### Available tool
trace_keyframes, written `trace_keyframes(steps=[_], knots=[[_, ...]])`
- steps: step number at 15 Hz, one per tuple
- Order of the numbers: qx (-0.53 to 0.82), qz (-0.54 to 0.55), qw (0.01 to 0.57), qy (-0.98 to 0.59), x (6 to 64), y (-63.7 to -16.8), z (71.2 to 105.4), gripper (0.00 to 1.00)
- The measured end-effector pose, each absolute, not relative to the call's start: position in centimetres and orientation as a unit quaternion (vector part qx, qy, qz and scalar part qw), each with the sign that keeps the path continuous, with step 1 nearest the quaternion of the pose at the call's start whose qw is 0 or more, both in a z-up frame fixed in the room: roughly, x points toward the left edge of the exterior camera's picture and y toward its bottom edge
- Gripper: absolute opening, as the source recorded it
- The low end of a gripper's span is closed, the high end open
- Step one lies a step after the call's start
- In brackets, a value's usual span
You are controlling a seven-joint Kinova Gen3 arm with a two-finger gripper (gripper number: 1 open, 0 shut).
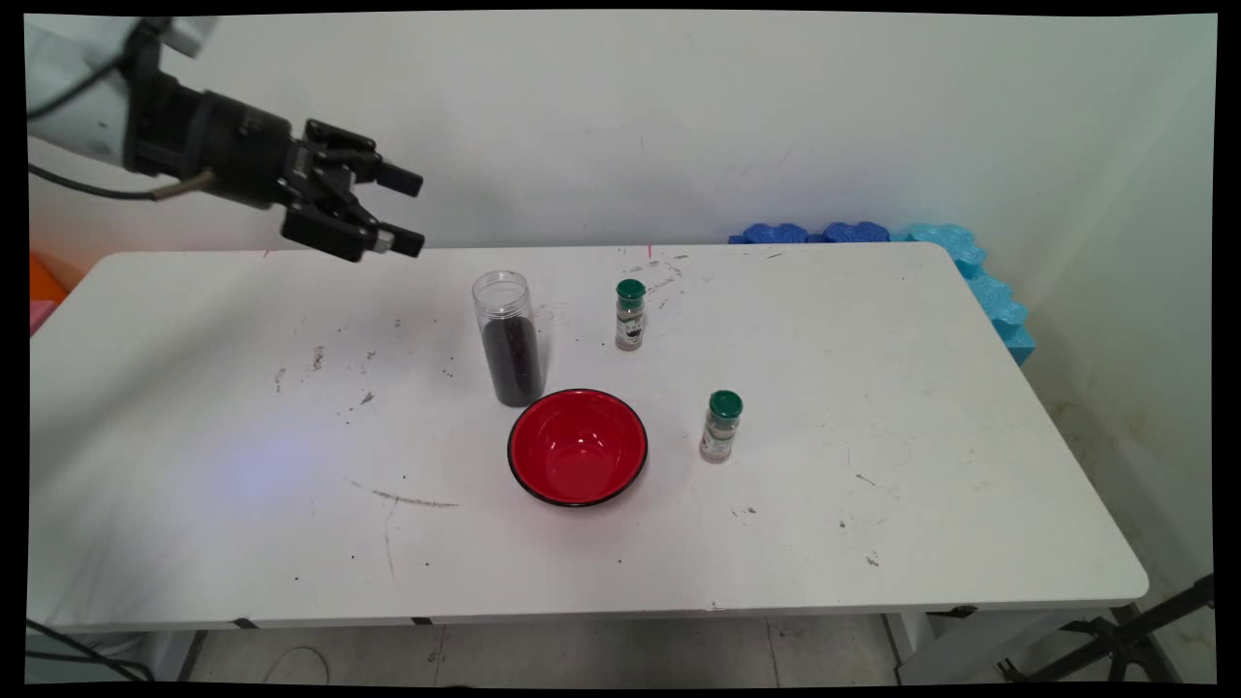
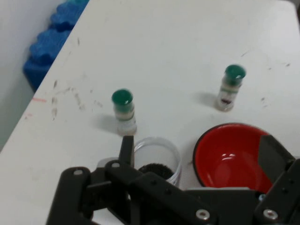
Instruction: Pick up the black seasoning powder from the table
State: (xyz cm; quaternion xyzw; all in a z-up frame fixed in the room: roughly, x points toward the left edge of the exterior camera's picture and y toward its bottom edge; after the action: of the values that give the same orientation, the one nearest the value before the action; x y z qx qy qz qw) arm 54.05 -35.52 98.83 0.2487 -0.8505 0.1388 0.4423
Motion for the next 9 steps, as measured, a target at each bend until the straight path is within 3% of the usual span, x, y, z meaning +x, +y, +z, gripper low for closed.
trace_keyframes(steps=[9], knots=[[0.279,0.129,0.414,-0.857,53.6,-38.1,92.0,1.0]])
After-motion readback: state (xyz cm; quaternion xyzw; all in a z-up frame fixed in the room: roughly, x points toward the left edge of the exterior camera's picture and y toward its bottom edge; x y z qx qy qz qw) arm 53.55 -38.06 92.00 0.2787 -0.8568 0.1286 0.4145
